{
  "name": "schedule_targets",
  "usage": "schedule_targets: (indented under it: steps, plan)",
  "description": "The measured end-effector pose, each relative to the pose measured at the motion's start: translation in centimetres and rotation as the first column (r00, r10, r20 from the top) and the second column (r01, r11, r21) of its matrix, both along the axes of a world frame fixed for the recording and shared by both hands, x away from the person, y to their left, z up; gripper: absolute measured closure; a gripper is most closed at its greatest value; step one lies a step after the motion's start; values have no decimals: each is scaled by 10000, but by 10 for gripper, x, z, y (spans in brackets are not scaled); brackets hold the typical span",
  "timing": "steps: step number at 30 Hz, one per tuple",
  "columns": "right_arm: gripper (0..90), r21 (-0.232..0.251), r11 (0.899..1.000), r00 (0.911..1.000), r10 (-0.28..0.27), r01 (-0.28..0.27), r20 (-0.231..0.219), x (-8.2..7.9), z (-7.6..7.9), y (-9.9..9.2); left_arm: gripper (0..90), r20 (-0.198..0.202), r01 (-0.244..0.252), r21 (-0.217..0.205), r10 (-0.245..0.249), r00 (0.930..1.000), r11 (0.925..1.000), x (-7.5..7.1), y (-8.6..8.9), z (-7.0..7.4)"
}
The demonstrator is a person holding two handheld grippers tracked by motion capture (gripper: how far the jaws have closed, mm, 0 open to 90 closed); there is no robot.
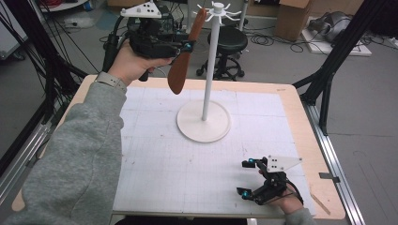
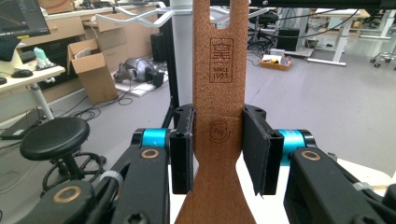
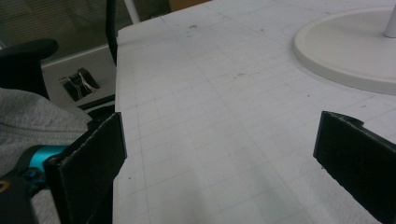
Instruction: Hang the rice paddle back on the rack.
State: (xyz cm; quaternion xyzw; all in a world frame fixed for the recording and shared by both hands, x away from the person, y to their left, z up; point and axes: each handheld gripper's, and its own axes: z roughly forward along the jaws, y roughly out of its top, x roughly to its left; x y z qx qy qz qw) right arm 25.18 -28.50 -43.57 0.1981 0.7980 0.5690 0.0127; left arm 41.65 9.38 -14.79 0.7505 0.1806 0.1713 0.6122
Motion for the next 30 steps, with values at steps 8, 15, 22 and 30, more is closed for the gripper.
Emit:
schedule_targets:
  steps: [8, 15, 22, 30]
  plan:
    - [12, 34, 10000, 10000, 0, 0, -19, 1, -1, 0, 656, -10, -99, 65, 99, 10000, 9999, 1, -1, -1]
    - [12, 39, 10000, 10000, -5, 6, -64, 2, -1, 1, 656, -10, -161, 124, 162, 9999, 9998, 0, -5, -2]
    - [11, 29, 10000, 10000, 31, -31, -50, 2, -1, 1, 656, 56, -318, 123, 317, 9995, 9994, 1, -8, -2]
    - [12, 8, 10000, 10000, 39, -39, -3, 3, -1, 1, 656, 269, -235, 200, 230, 9994, 9995, -6, -11, -1]
